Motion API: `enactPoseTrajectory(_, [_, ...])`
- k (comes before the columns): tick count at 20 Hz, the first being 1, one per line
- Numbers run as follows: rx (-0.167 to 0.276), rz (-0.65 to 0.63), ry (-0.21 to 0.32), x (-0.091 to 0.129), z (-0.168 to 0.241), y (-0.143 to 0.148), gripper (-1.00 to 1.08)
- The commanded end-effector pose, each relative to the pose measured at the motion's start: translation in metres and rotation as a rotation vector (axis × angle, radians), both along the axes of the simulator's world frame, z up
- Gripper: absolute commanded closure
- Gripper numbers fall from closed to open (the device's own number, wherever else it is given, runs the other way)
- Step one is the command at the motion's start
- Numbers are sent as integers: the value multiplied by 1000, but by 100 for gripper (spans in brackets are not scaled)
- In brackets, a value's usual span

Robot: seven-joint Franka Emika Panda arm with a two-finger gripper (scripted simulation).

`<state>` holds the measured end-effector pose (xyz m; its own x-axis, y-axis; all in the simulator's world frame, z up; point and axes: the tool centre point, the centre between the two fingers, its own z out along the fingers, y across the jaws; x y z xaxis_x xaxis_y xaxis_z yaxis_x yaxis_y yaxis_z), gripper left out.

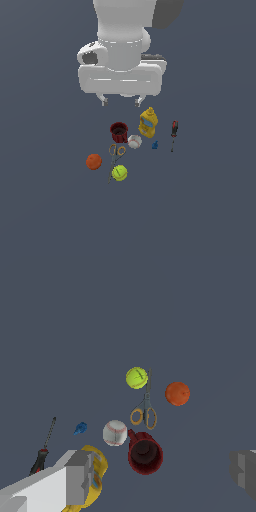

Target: Pick up a designated object from a clutter of objects.

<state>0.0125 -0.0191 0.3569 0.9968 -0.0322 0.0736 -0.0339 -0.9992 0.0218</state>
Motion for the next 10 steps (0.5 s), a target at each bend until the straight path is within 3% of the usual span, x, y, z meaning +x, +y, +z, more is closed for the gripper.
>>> enactPoseTrajectory(1, [0, 0, 0, 0, 0, 0, -92])
enactPoseTrajectory(10, [-6, 1, 25, -5, 1, -12, -92])
